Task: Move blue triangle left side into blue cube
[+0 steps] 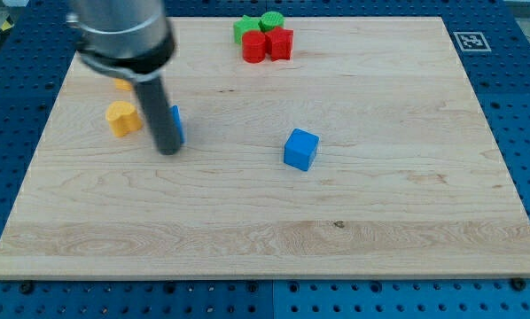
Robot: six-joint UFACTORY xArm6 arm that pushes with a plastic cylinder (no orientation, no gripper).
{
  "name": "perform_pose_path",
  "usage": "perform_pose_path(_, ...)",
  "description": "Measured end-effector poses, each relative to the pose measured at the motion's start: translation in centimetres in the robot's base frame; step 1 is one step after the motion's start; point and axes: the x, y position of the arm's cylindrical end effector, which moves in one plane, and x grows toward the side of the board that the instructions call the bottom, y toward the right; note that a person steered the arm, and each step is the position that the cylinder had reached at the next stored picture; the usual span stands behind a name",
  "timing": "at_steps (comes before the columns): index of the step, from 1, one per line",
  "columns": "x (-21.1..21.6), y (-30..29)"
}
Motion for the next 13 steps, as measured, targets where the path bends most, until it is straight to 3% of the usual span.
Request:
perform_pose_path(1,0.0,3.8)
perform_pose_path(3,0.8,-4.1)
perform_pose_path(4,-1.6,-6.7)
perform_pose_path(5,-4.1,-6.2)
perform_pose_path(7,-3.9,2.4)
perform_pose_path(8,-3.9,3.2)
perform_pose_path(10,-4.0,-5.1)
perform_pose_path(13,-3.3,-0.9)
